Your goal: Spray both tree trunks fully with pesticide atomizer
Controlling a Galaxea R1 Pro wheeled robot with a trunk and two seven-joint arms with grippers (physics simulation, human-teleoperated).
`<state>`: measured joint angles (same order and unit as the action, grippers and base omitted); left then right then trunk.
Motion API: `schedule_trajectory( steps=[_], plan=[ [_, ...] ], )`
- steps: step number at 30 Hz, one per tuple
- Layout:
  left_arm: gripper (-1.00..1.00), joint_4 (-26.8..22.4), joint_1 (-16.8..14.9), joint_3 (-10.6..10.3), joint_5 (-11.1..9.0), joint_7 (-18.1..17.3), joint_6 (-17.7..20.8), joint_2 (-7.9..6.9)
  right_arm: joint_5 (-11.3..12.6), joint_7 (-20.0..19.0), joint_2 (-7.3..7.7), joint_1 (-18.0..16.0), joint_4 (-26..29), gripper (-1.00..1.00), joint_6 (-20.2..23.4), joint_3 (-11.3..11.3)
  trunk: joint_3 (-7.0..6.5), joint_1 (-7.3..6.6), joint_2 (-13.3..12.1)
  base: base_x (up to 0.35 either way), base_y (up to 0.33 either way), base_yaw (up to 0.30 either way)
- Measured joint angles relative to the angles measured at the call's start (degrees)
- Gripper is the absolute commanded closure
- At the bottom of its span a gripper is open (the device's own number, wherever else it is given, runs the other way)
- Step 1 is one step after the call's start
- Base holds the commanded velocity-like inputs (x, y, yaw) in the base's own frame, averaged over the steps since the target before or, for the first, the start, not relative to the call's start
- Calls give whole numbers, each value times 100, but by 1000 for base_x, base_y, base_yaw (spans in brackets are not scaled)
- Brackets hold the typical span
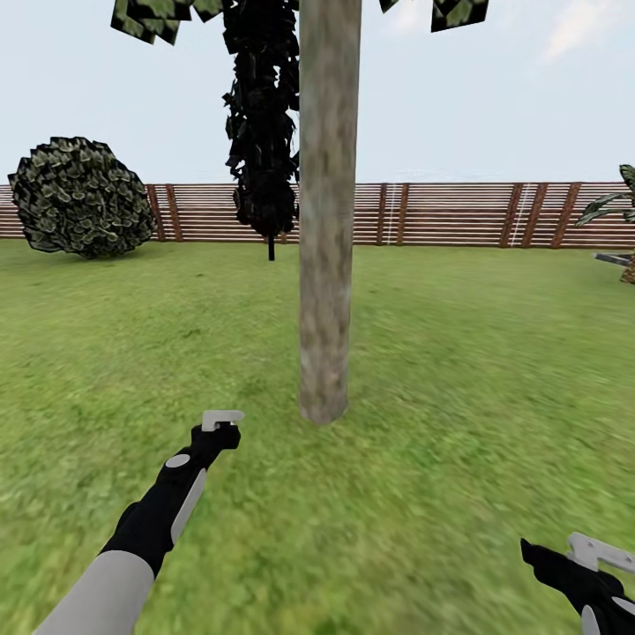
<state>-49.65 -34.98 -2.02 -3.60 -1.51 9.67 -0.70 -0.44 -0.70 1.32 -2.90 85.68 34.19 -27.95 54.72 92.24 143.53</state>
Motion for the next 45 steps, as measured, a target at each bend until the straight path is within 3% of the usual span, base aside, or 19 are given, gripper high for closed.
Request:
schedule_trajectory(
  steps=[16,20,21,22,24,26,27,29,31,32,34,35,37,39,41,45],
  plan=[
    [100,-8,-2,-7,0,-11,-7,-2,-5,6,-8,0,-5,-100,0,18,0,0,0,7,0,0],
    [100,-7,-4,-11,50,-328,-7,-108,3,-3,3,-5,-46,-100,0,81,0,0,0,0,0,0],
    [100,-13,-16,-9,133,-995,15,-415,24,-161,76,-37,-66,-100,0,403,0,0,0,0,0,0],
    [100,-14,-30,-7,199,-1364,39,-602,19,-309,166,-80,-70,-100,0,661,0,0,0,0,0,0],
    [100,-15,-93,-8,300,-1947,106,-831,25,-576,307,-306,-77,-100,1,1064,-1,0,0,0,0,0],
    [100,-14,-284,-9,489,-2905,366,-1145,37,-1139,441,-996,-444,-100,8,1550,-2,0,0,0,0,0],
    [100,-15,-367,-10,590,-3251,505,-1249,22,-1386,466,-1337,-811,-100,8,1654,-1,0,0,0,0,0],
    [100,-16,-512,-10,847,-3870,737,-1371,12,-1858,489,-1959,-1650,-100,8,1763,-1,0,0,0,0,0],
    [100,-17,-665,-10,1276,-4472,858,-1422,9,-2314,496,-2509,-2358,-100,7,1812,-1,0,0,0,0,0],
    [100,-17,-701,-10,1423,-4637,875,-1429,5,-2432,497,-2630,-2498,-100,7,1819,0,0,0,0,0,0],
    [100,-16,-851,-12,2409,-5633,925,-1430,6,-3146,499,-3085,-2912,-100,9,1865,-1,0,0,0,0,0],
    [100,-16,-877,-11,2790,-5953,931,-1419,-12,-3428,500,-3225,-2969,-100,10,1920,0,0,0,0,0,0],
    [100,-14,-904,-11,3512,-6429,933,-1401,-58,-4072,500,-3449,-3026,-100,12,2170,0,0,0,0,0,0],
    [100,-12,-920,-10,4078,-6723,932,-1385,-115,-4682,496,-3589,-3050,-100,12,2495,0,0,0,0,0,0],
    [100,-10,-927,-13,4465,-6965,929,-1350,-192,-5070,490,-3649,-3055,-100,11,2772,0,0,0,0,0,0],
    [100,-7,-931,-28,5060,-7532,902,-1323,-275,-5449,442,-3685,-3057,-100,10,3238,0,0,0,0,0,0]
  ],
)
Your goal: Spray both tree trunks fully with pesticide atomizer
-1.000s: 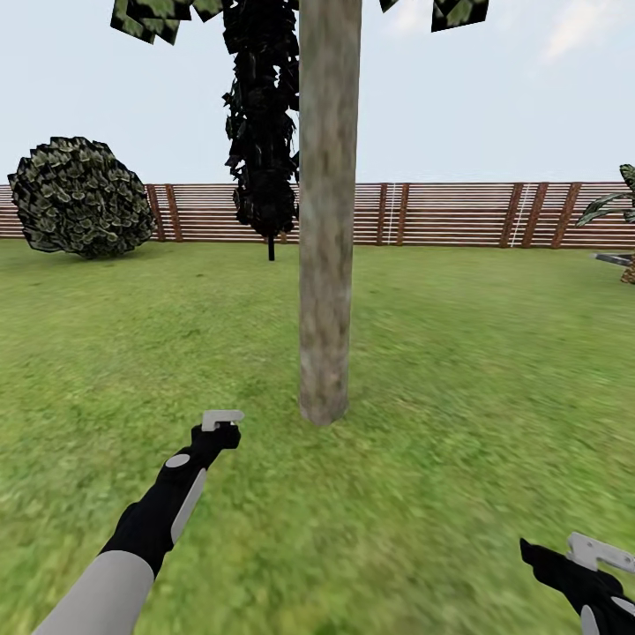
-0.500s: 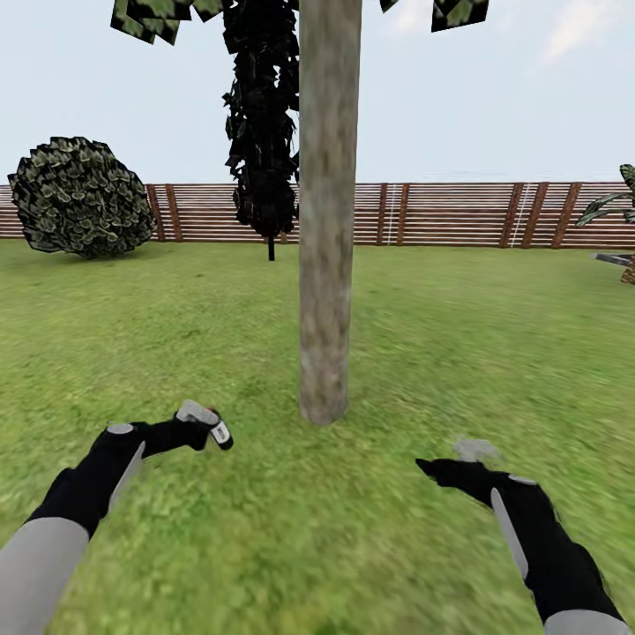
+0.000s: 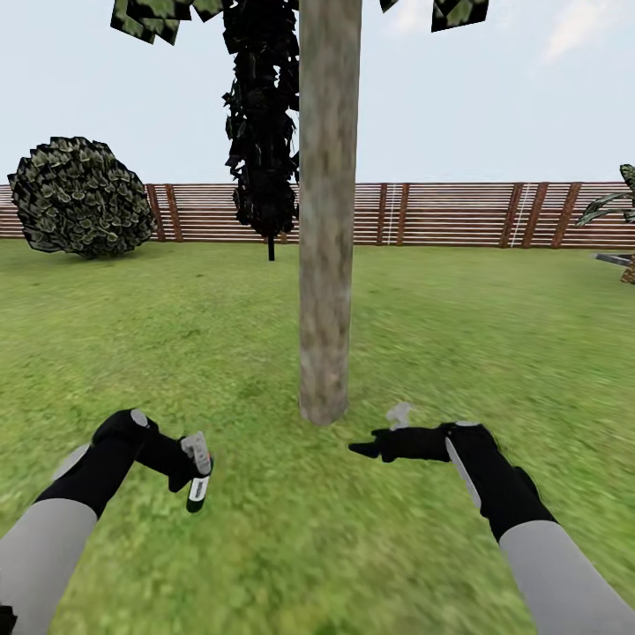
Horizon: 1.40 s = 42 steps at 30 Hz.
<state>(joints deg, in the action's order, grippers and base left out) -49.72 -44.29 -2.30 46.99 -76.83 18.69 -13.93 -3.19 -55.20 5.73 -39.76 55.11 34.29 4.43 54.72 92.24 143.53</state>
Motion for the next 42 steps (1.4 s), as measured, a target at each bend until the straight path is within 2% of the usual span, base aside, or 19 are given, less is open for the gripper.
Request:
schedule_trajectory(
  steps=[1,2,5,8,11,14,17,20,22,29,33,36,38,39,42],
  plan=[
    [100,1,0,-1,60,-37,-7,1,-4,-57,-2,-1,0,100,-2,76,0,0,0,0,0,0],
    [100,13,0,-5,214,-102,-37,2,-7,-211,-7,-3,0,100,-4,262,0,0,0,0,0,0],
    [100,28,-1,-11,411,-159,-94,6,-13,-366,-14,-5,0,100,-8,460,0,0,0,0,0,0],
    [100,38,-1,-69,465,-171,-107,13,-14,-408,-13,-6,0,100,-9,655,0,0,0,0,0,0],
    [100,43,1,-370,474,-178,-110,89,-14,-609,-17,-6,8,100,-9,910,0,0,0,0,0,0],
    [100,49,1,-850,472,-203,-105,174,-14,-905,-19,-6,21,100,-9,996,0,0,0,0,0,0],
    [100,50,1,-1093,468,-216,-107,320,-20,-1022,-93,-6,37,100,-9,1022,0,0,0,0,0,0],
    [100,51,0,-1141,468,-218,-113,425,-22,-1041,-228,-6,42,100,-9,1025,0,0,0,0,0,0],
    [100,51,1,-1157,468,-218,-135,484,-23,-1044,-267,-6,43,100,-10,1027,0,0,0,0,0,0],
    [100,56,8,-1225,443,-234,-539,603,-24,-1046,-289,-5,44,100,-10,1030,0,0,0,0,0,0],
    [100,59,8,-1229,413,-511,-917,703,-24,-1046,-284,-6,42,100,-10,1034,0,0,0,0,0,0],
    [100,66,8,-1229,408,-599,-1035,839,-24,-1046,-283,-6,43,100,-10,1034,0,0,0,0,0,0],
    [100,68,8,-1229,401,-613,-1087,870,-24,-1046,-283,-6,43,100,-10,1034,0,0,0,0,0,0],
    [100,68,8,-1229,376,-617,-1119,883,-24,-1046,-283,-6,43,100,-10,1034,0,0,0,0,0,0],
    [100,157,8,-1227,33,-637,-1200,1002,-24,-1046,-283,-6,42,100,-10,1034,0,0,0,0,0,0]
  ],
)
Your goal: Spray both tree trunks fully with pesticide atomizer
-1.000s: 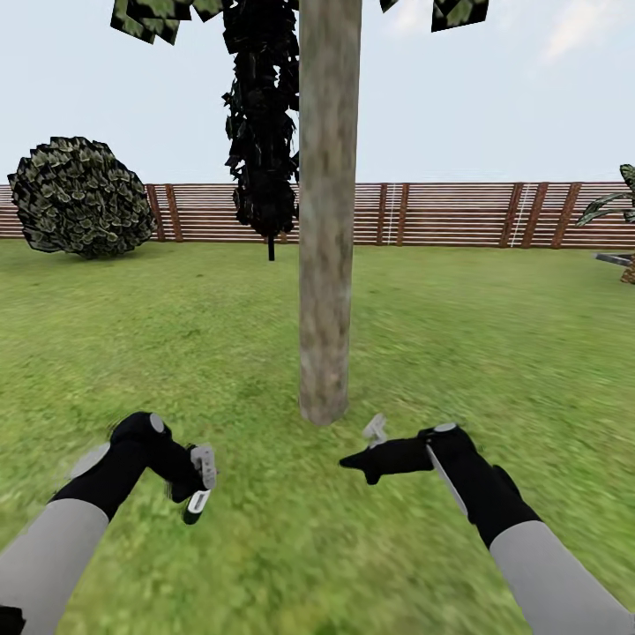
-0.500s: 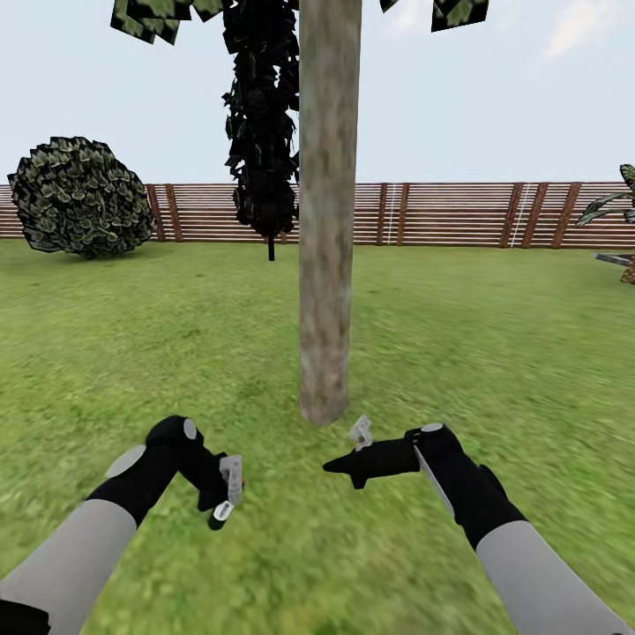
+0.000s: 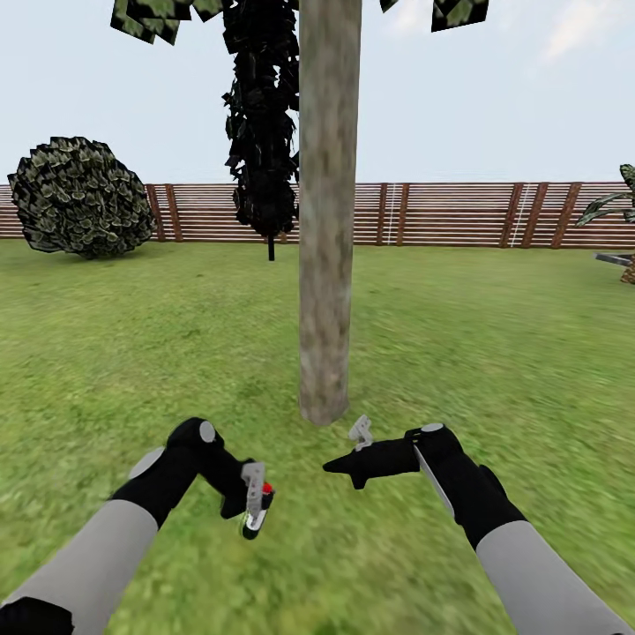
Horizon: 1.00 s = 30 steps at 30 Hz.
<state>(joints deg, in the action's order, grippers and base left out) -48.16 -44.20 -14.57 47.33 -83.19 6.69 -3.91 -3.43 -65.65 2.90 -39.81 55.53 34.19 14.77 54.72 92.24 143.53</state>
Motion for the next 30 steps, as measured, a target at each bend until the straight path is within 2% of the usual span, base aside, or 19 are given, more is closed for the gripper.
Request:
schedule_trajectory(
  steps=[2,5,20,30],
  plan=[
    [100,60,0,-1,-132,-6,-11,51,0,0,0,0,1,100,0,0,0,0,0,0,0,0],
    [100,97,0,2,-215,-11,-18,129,0,1,0,0,0,100,0,0,0,0,0,0,0,0],
    [100,104,0,19,-267,-4,-19,537,0,5,0,1,-1,100,-25,0,0,0,0,0,0,0],
    [100,96,0,32,-339,-4,-14,653,0,0,0,0,-2,100,-44,0,0,0,0,0,0,0]
  ],
)
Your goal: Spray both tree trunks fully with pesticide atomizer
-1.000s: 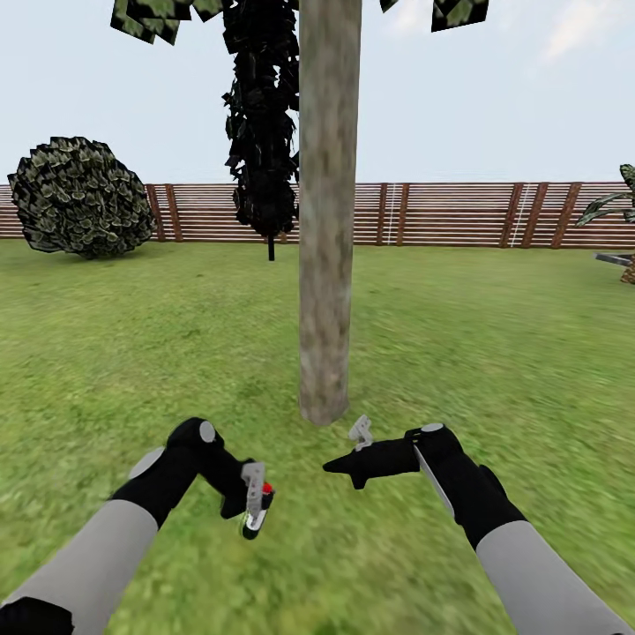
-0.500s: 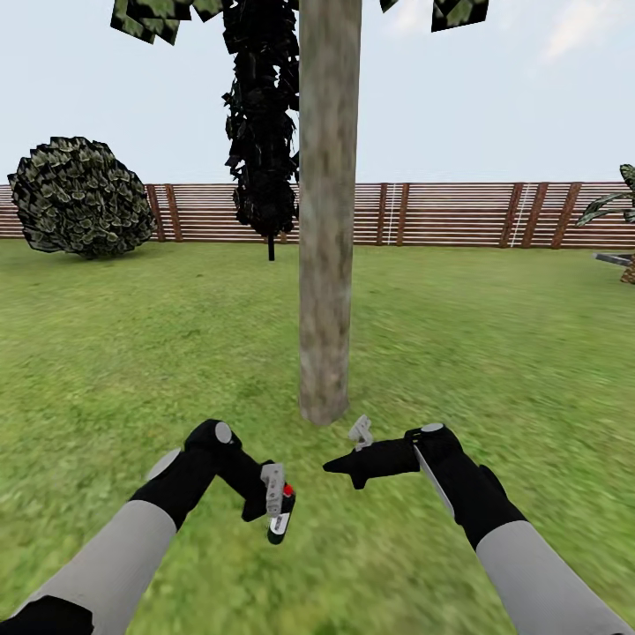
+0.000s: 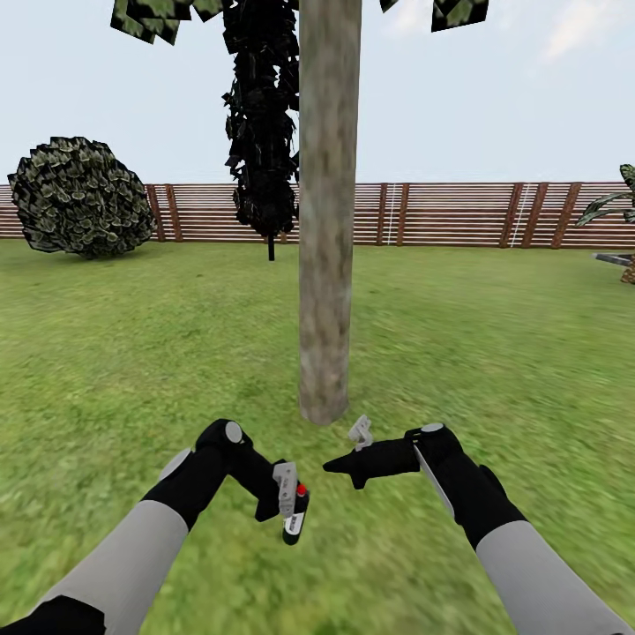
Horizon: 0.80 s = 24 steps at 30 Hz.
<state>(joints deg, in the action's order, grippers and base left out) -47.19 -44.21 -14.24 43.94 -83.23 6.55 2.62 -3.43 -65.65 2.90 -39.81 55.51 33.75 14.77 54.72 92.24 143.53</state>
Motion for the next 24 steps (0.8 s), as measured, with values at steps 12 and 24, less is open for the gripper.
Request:
schedule_trajectory(
  steps=[12,24],
  plan=[
    [100,-19,-7,9,-17,-6,4,11,0,3,0,0,-3,100,-2,294,0,0,0,0,0,0],
    [100,-27,-5,9,-95,-17,4,144,-1,6,1,0,-5,100,-8,299,0,0,0,0,0,0]
  ],
)
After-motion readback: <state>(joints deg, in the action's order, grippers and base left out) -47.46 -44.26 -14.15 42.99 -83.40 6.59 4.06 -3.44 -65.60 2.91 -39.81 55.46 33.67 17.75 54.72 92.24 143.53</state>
